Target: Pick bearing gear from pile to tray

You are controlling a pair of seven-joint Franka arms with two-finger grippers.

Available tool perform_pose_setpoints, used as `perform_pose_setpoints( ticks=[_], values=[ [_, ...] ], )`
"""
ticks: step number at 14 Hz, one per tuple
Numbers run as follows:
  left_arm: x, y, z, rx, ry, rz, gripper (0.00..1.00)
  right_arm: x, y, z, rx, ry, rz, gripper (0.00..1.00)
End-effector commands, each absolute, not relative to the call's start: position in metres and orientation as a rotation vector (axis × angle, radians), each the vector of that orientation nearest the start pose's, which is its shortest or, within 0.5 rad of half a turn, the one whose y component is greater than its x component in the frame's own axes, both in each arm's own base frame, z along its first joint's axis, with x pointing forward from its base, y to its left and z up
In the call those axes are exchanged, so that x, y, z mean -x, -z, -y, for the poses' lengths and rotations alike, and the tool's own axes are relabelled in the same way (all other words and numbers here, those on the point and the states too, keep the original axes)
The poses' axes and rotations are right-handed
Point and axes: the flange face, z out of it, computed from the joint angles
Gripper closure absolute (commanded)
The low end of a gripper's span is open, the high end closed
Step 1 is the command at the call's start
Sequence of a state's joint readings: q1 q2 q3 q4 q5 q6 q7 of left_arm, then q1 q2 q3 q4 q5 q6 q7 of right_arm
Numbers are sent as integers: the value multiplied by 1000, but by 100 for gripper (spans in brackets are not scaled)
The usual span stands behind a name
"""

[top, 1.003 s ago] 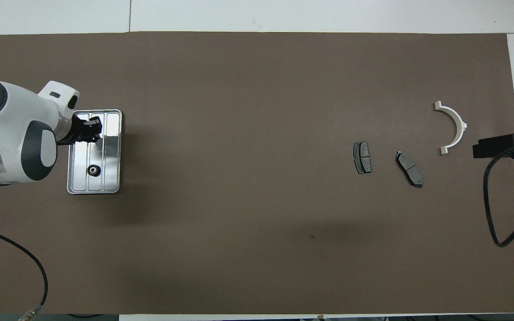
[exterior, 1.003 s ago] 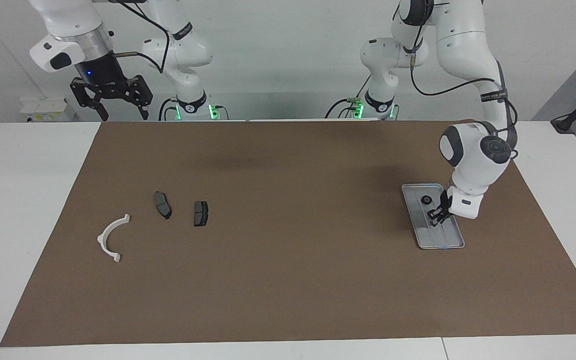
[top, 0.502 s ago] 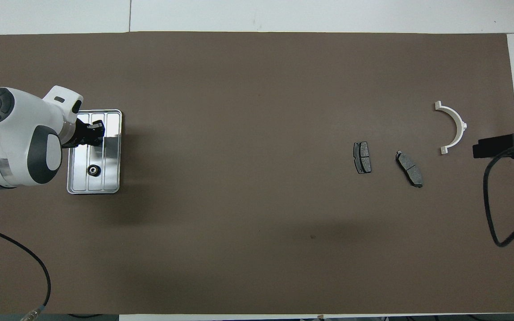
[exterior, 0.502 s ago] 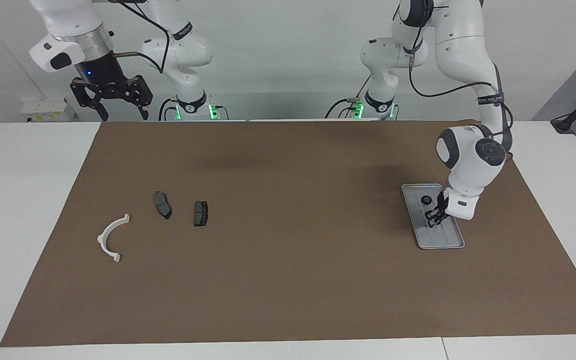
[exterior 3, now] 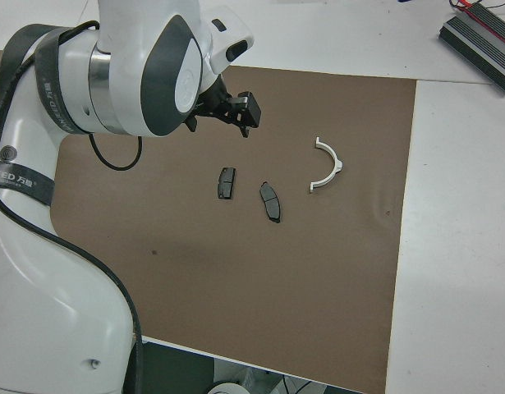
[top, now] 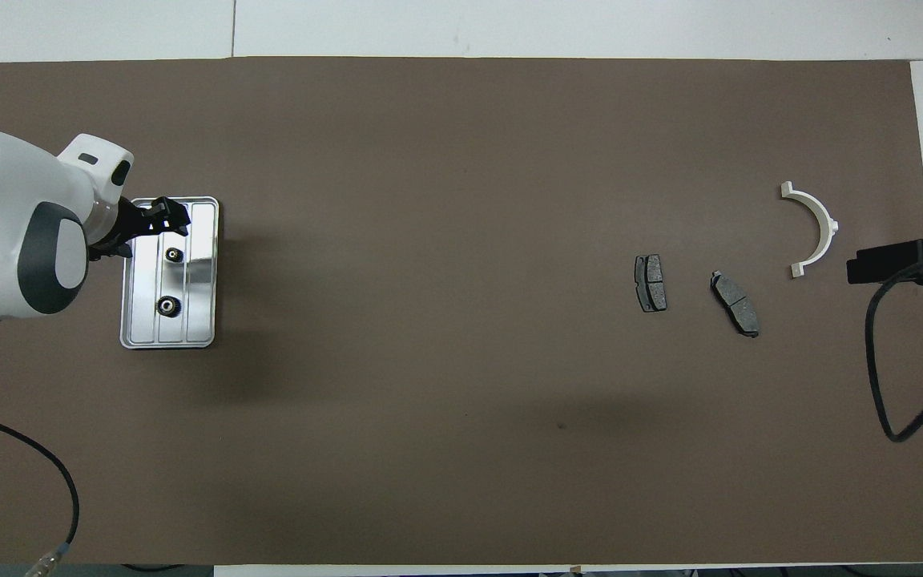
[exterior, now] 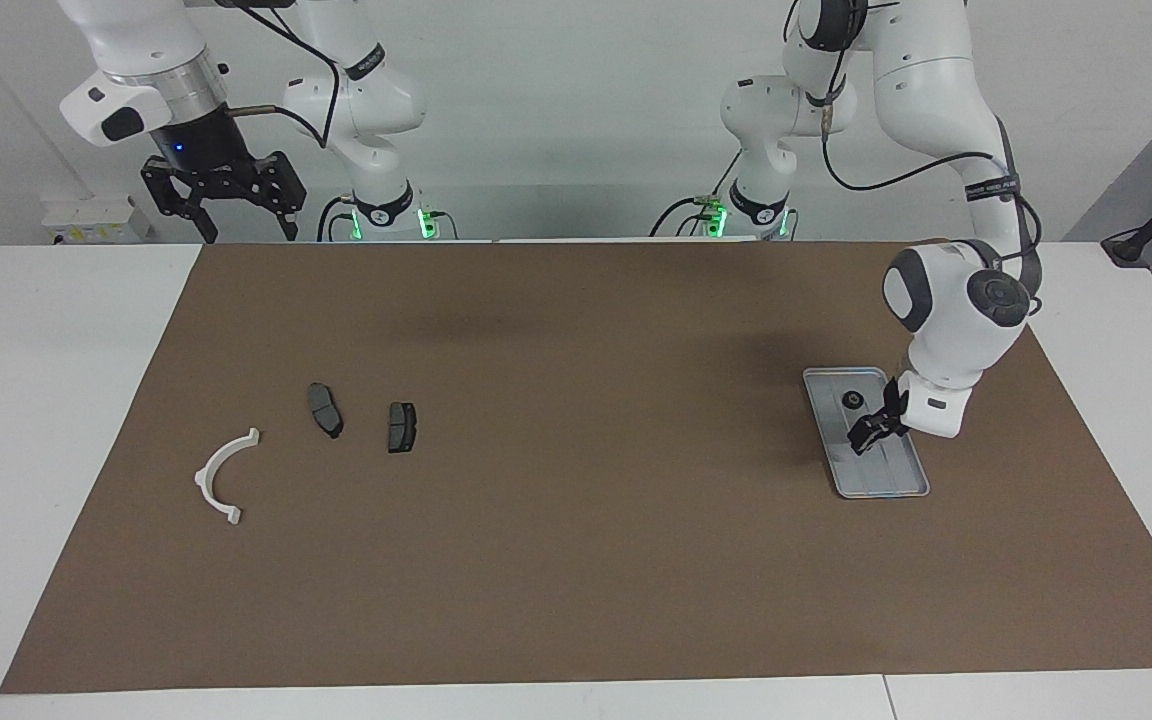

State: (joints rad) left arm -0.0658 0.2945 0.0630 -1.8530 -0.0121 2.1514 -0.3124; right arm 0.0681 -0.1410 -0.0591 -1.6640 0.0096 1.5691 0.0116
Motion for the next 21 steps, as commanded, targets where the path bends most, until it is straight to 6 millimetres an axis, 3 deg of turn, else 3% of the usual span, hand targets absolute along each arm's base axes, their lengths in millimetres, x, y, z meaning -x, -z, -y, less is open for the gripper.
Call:
perform_pose_setpoints(
  ticks=[1, 3, 7, 9, 11, 15, 17, 21],
  values=[
    [-605, -435, 0, 3098, -3, 477, 0, -510, -653, -2, 3136, 79, 34, 0],
    [-590, -469, 0, 3099, -32, 476, 0, -510, -653, -2, 3136, 79, 34, 0],
    [-570, -558, -3, 3105, -48, 464, 0, -510, -654, -3, 3136, 84, 37, 0],
    [-562, -576, -19, 3114, -119, 413, 0, -510, -653, -3, 3134, 79, 37, 0],
    [-556, -582, -13, 3123, -108, 377, 0, -510, -653, -4, 3130, 79, 34, 0],
    [-553, -582, -20, 3127, -93, 377, 0, -510, -653, -5, 3128, 79, 37, 0],
    [-555, -583, -13, 3137, -88, 272, 0, -510, -653, -5, 3128, 79, 37, 0],
    [-554, -591, -6, 3139, -105, 237, 0, -510, -653, -4, 3130, 79, 37, 0]
  ],
)
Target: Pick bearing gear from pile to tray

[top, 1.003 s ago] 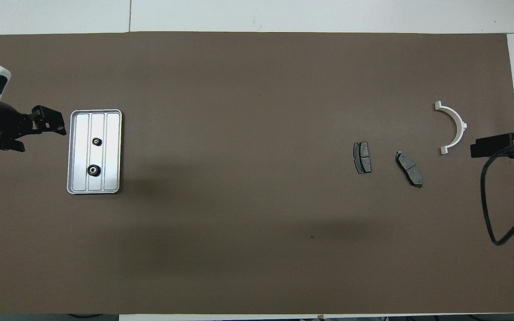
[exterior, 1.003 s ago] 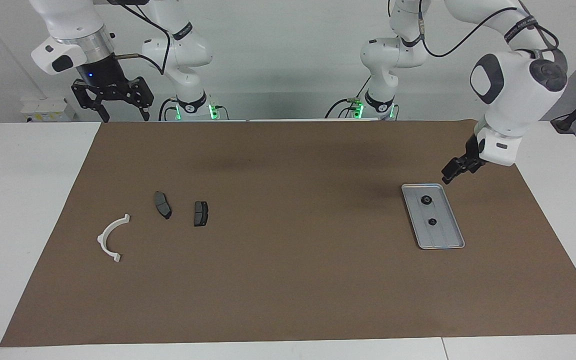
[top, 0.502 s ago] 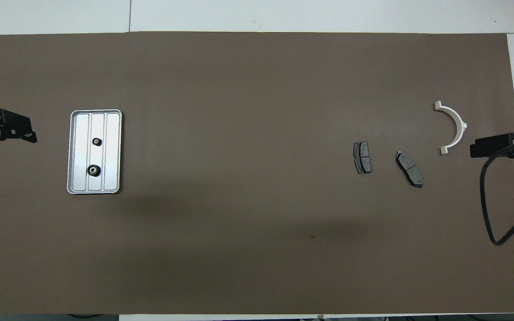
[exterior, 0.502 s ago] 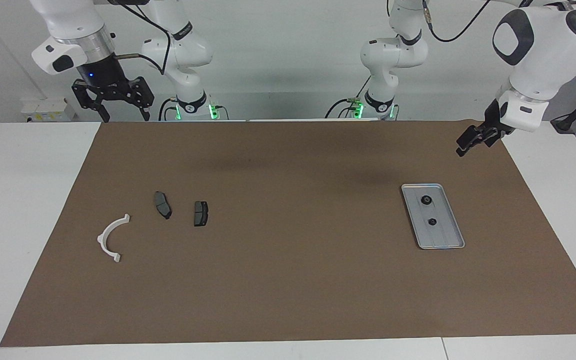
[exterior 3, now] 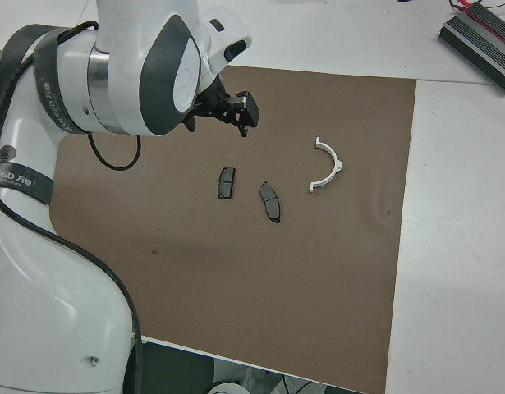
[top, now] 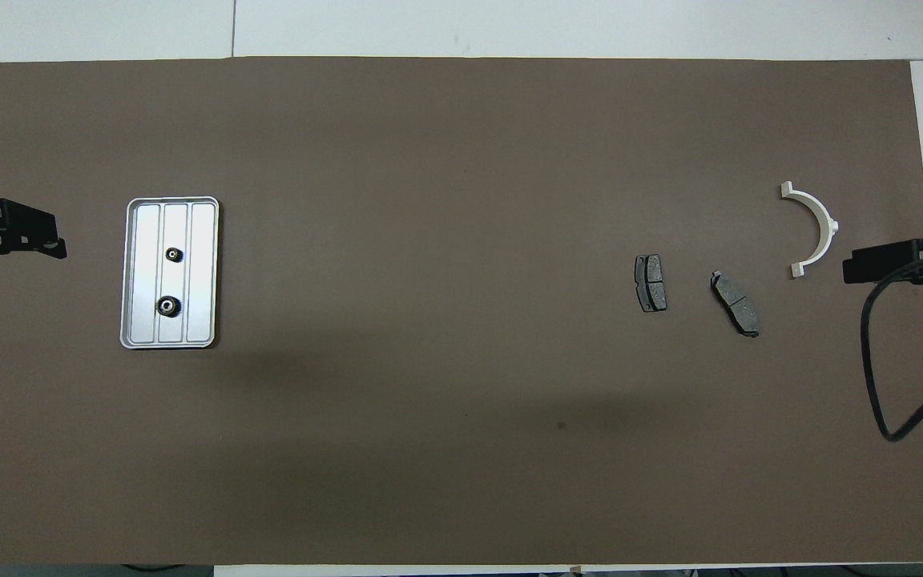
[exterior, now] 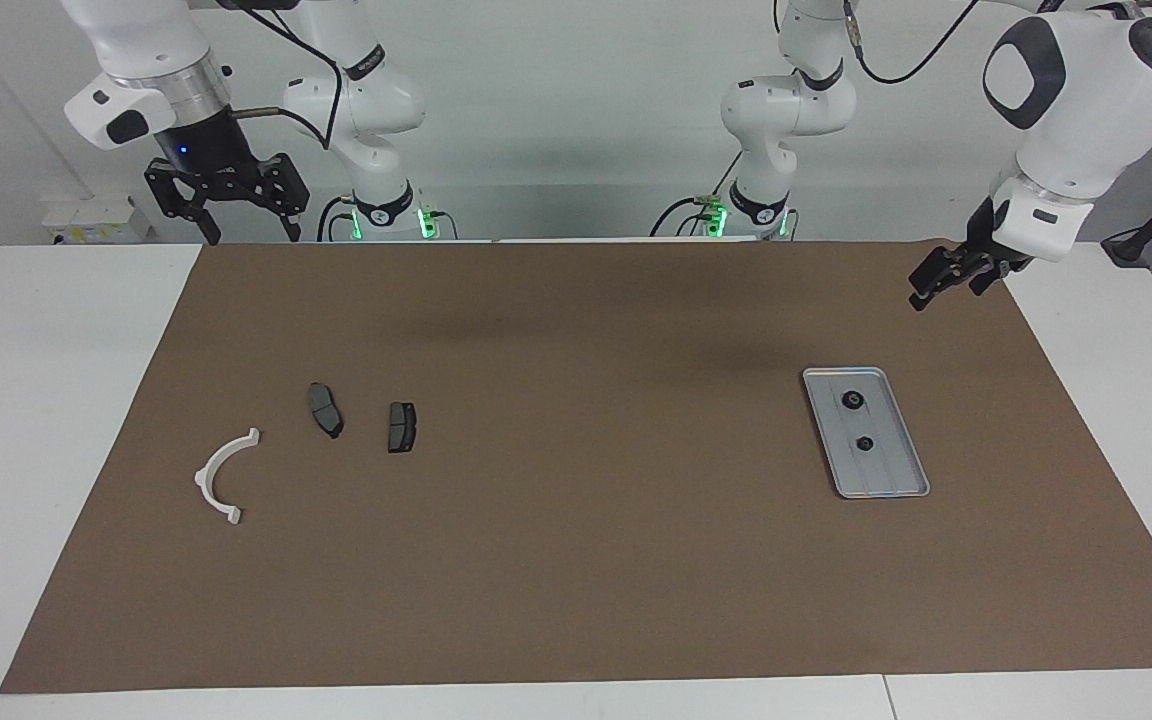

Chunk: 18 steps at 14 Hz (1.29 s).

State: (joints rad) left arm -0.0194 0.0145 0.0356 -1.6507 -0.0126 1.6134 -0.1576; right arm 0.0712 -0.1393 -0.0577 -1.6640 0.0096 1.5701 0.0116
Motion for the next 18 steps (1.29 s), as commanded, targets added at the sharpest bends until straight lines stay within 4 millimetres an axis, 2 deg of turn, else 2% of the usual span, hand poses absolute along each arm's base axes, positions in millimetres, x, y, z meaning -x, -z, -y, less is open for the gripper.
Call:
perform_pose_setpoints(
  ticks=[1, 6, 10, 18],
  values=[
    [-552, -590, -6, 3133, -123, 232, 0, -510, -653, -5, 3129, 79, 41, 0],
    [-548, -600, -4, 3140, -127, 229, 0, -510, -653, -4, 3130, 79, 39, 0],
    [-547, -600, 2, 3139, -129, 210, 0, -510, -653, -4, 3130, 79, 39, 0],
    [-548, -600, -2, 3140, -121, 188, 0, -510, -653, -5, 3129, 79, 41, 0]
  ],
)
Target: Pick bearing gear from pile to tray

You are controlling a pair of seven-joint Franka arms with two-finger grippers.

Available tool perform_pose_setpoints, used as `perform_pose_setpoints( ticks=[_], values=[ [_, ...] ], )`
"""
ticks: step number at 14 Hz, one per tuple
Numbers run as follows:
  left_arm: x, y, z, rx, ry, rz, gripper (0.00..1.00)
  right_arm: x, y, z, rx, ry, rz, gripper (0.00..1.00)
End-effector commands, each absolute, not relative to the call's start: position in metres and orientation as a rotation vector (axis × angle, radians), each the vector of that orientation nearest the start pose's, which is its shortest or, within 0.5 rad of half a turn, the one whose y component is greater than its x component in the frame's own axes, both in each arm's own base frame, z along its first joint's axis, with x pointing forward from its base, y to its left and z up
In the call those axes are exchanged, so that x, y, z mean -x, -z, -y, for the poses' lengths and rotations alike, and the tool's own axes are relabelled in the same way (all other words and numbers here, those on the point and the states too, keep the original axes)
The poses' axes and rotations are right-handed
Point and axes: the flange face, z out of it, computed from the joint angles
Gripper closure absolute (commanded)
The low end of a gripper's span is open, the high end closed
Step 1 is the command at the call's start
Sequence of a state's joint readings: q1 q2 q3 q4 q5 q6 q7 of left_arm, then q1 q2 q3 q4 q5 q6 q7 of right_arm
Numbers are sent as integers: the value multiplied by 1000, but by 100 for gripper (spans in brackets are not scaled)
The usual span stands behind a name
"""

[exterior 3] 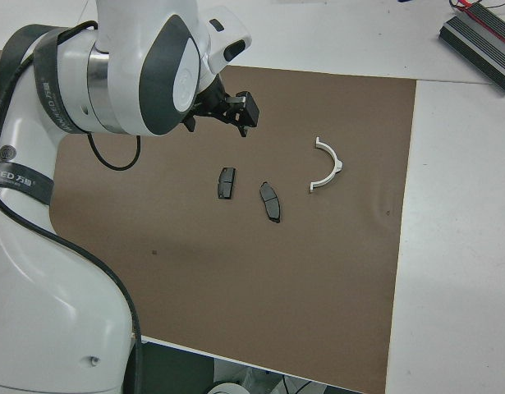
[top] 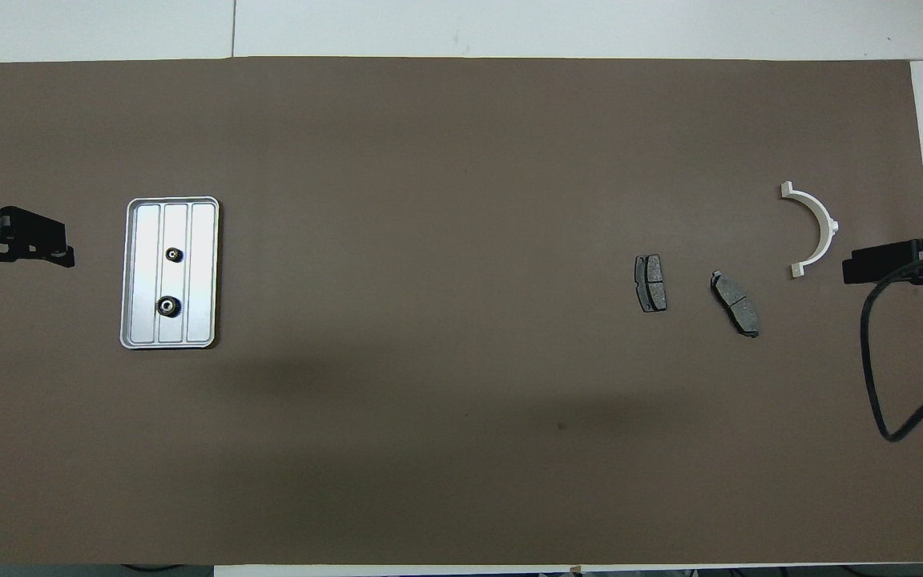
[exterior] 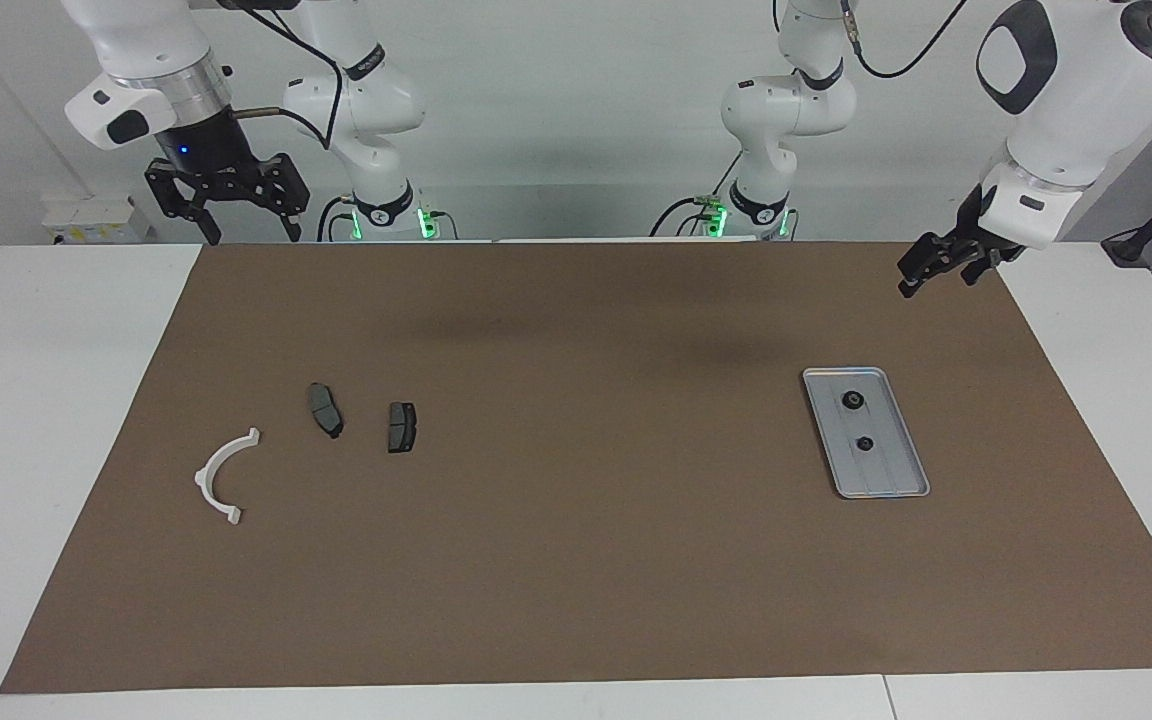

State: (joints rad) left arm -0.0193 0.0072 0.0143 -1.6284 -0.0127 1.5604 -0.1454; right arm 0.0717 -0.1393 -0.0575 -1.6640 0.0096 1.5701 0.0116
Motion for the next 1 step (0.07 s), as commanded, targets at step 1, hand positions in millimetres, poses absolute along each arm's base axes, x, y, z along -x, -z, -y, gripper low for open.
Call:
perform_pose_setpoints(
  ticks=[1],
  values=[
    [-548, -600, -3, 3143, -117, 165, 0, -510, -653, -5, 3129, 79, 41, 0]
  ],
)
